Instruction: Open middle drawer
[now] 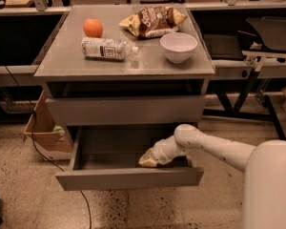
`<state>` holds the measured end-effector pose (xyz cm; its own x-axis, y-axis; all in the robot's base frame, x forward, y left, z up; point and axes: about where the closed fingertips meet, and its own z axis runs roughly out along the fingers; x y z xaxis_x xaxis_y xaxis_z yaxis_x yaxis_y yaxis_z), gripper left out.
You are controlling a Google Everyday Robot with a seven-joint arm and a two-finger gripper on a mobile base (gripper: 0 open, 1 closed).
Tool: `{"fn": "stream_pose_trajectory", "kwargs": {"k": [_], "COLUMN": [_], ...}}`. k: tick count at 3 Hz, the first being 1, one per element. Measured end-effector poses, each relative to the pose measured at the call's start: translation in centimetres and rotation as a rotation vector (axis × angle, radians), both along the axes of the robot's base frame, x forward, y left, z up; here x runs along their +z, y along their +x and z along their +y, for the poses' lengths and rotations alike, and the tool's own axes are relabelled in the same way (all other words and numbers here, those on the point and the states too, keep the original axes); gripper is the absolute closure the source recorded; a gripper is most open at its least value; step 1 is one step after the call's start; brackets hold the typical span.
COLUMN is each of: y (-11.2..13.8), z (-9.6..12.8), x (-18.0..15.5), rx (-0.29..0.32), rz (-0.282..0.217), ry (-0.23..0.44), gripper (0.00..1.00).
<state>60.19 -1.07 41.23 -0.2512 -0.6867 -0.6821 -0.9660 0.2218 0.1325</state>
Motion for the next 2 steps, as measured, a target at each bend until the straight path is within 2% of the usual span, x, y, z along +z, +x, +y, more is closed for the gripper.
{"fn": "stream_pose_trajectory", "kwargs": {"k": [2], "y": [-4.8], "z": [-0.1], "x": [-0.4], "rx": [0.047], "rz": [0.100], "ry": [-0.016], "gripper": [1.00]}}
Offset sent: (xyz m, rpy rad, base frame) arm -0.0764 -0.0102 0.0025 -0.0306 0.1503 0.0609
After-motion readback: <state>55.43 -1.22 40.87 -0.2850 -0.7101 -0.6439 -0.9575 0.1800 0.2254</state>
